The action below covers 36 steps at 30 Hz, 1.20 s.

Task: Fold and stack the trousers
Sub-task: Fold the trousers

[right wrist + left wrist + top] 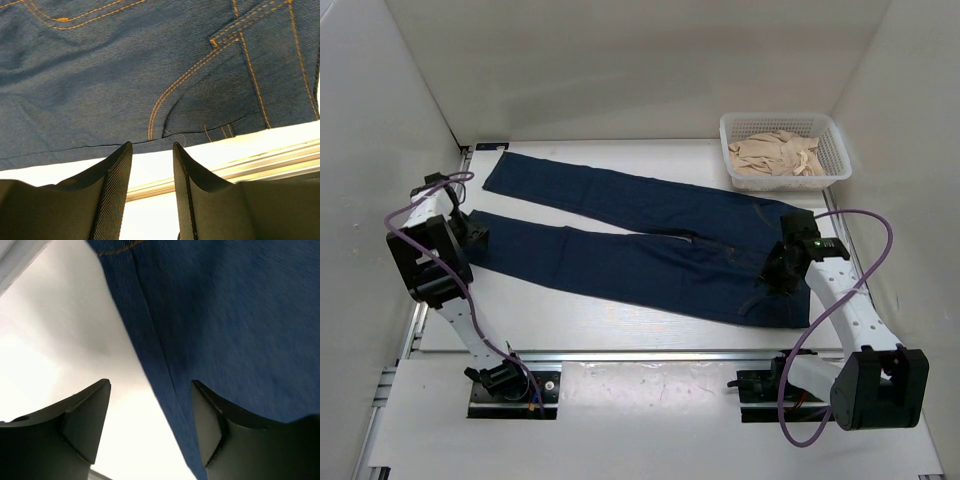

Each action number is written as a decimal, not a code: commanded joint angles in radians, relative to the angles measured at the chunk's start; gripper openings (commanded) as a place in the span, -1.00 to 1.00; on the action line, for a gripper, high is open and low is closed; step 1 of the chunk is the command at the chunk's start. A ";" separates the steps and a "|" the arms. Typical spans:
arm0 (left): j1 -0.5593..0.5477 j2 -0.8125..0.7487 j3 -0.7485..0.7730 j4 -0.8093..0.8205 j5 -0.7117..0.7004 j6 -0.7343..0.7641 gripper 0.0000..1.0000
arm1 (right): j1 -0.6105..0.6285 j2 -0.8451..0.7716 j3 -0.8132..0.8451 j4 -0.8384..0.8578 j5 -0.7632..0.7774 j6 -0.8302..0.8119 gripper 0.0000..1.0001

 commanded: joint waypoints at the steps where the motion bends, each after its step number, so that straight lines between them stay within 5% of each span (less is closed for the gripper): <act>1: 0.023 0.041 0.020 0.055 0.009 -0.022 0.50 | 0.003 0.006 0.042 -0.006 -0.046 -0.025 -0.13; 8: 0.035 0.124 0.065 0.055 0.035 -0.033 0.09 | 0.003 0.006 0.042 -0.006 -0.046 0.006 -0.13; 14: 0.067 0.182 0.060 0.055 0.063 -0.042 0.00 | 0.003 0.006 0.064 -0.026 -0.046 0.035 -0.11; 16: 0.067 0.196 0.071 0.055 0.072 -0.042 -0.26 | 0.003 0.006 0.074 -0.035 -0.046 0.035 -0.11; 17: 0.067 0.206 0.071 0.055 0.083 -0.042 -0.64 | 0.003 0.006 0.074 -0.035 -0.046 0.035 -0.11; 18: 0.067 0.206 0.071 0.055 0.083 -0.042 -0.79 | 0.003 0.016 0.084 -0.047 -0.037 0.046 -0.11; 26: 0.067 0.059 0.053 0.035 0.072 -0.030 -0.79 | 0.003 -0.032 -0.066 -0.079 -0.112 0.200 0.22; 32: 0.067 -0.067 0.084 -0.003 0.040 -0.030 -0.79 | 0.003 -0.300 -0.359 0.032 -0.239 0.463 0.22; 36: 0.049 -0.081 0.084 -0.003 0.029 -0.030 -0.79 | -0.006 -0.342 -0.416 0.074 -0.213 0.483 0.35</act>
